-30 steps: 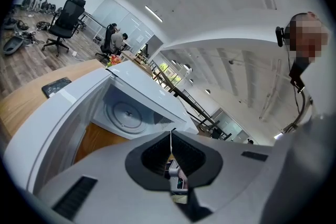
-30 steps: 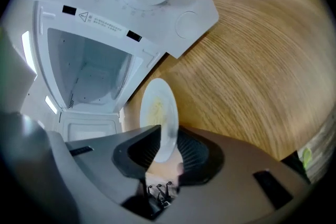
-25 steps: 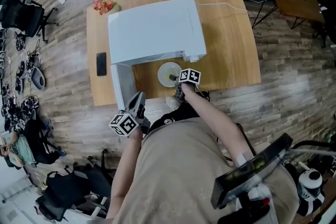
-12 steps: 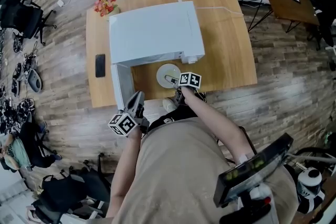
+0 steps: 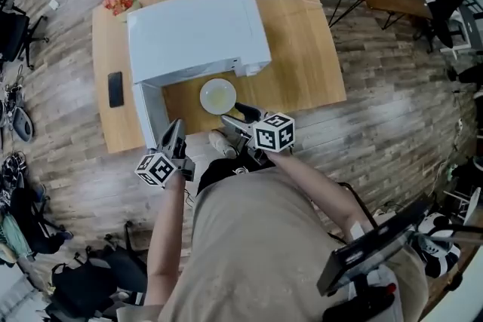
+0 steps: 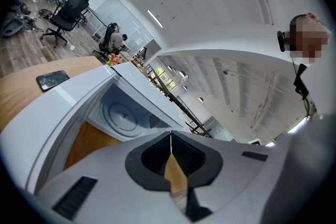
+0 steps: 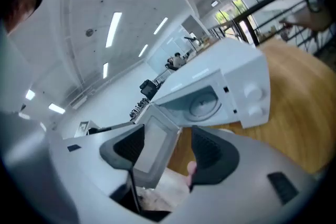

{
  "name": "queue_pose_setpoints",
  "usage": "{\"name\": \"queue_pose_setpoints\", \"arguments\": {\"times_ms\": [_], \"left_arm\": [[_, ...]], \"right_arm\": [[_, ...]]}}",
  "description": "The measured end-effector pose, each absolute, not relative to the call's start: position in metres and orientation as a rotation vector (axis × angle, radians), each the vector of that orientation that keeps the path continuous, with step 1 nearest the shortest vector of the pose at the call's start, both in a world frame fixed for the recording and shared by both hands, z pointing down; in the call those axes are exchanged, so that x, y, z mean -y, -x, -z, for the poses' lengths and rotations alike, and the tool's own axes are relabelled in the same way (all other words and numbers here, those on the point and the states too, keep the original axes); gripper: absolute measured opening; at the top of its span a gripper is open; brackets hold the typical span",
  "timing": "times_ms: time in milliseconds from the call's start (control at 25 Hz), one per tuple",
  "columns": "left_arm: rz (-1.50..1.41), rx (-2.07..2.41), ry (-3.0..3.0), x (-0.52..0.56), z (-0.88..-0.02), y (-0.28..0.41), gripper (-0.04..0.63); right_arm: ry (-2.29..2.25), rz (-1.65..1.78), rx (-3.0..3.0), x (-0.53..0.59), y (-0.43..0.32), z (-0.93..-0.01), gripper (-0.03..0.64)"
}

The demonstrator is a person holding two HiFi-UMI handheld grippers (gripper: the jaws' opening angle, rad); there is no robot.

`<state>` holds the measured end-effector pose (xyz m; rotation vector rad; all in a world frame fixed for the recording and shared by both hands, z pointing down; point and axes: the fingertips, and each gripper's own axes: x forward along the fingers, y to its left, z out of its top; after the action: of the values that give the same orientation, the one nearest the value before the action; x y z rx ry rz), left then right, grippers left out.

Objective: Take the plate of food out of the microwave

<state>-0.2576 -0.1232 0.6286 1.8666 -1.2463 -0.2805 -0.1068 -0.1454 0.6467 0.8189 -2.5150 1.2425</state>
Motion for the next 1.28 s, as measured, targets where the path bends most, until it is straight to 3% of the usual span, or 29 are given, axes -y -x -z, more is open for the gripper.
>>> {"name": "queue_pose_setpoints", "arguments": {"times_ms": [80, 440, 840, 1280], "left_arm": [[0.306, 1.26, -1.851, 0.125, -0.63, 0.258, 0.005], [0.359, 1.386, -1.827, 0.109, -0.599, 0.249, 0.005], [0.345, 1.424, -1.836, 0.059, -0.585, 0.176, 0.005], [0.239, 1.441, -1.886, -0.031, -0.613, 0.085, 0.005]], "right_arm": [[-0.89, -1.028, 2.616, 0.15, 0.095, -0.615, 0.264], [-1.137, -0.427, 2.773, 0.171, 0.025, -0.528, 0.264], [-1.414, -0.297, 2.728, 0.135, -0.112, -0.493, 0.264], [-1.509, -0.343, 2.557, 0.033, -0.222, -0.545, 0.264]]}}
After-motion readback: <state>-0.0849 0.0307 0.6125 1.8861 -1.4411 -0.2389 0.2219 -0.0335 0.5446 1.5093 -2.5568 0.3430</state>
